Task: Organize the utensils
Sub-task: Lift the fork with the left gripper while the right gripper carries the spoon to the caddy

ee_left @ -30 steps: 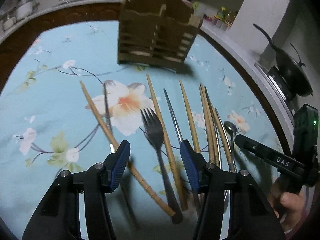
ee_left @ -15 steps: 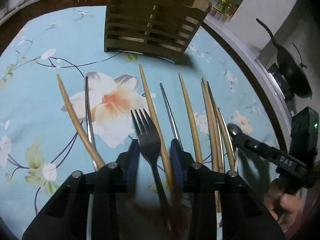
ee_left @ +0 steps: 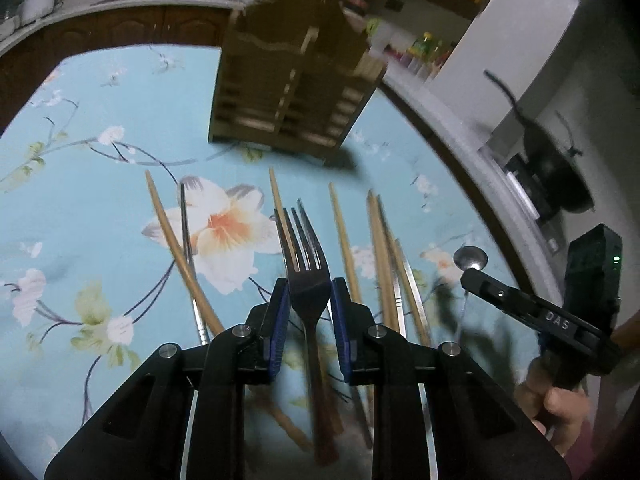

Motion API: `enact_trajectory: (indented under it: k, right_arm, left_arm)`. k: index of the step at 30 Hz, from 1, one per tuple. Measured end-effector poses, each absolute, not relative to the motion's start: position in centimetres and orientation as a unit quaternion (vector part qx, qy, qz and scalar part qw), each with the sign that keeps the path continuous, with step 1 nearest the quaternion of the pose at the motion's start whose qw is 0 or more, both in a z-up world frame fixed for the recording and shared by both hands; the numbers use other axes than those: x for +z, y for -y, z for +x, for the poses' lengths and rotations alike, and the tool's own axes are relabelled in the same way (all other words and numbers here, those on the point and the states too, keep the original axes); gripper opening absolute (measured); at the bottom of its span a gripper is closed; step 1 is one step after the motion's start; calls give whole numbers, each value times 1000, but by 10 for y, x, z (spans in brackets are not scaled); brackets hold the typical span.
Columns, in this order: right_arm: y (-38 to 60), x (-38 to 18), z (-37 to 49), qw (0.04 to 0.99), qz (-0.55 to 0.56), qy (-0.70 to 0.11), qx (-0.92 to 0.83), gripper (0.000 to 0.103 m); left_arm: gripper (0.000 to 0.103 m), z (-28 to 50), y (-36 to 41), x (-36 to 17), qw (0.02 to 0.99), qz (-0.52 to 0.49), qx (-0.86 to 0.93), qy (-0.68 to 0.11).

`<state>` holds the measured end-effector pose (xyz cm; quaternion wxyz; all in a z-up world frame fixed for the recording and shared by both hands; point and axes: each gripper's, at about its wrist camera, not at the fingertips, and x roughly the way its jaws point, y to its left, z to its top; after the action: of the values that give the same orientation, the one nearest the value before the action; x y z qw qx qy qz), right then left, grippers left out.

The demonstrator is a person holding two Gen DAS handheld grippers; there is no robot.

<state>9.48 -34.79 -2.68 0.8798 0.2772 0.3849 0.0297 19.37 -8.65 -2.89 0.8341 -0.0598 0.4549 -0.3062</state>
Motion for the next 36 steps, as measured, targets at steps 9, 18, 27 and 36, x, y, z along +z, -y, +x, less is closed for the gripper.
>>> enact_trajectory:
  k: [9, 18, 27, 36]
  right_arm:
    - [337, 20, 88, 904, 259, -338, 49, 2]
    - [325, 61, 98, 929, 218, -292, 60, 2]
    - [322, 92, 130, 955, 169, -243, 36, 2]
    - [308, 125, 179, 978, 108, -177, 10, 2]
  left_arm:
    - [3, 171, 57, 24, 860, -96, -313, -392]
    - [2, 174, 45, 54, 881, -105, -311, -339]
    - [2, 206, 39, 79, 899, -110, -295, -305]
    - [2, 265, 59, 120, 927, -76, -266, -252]
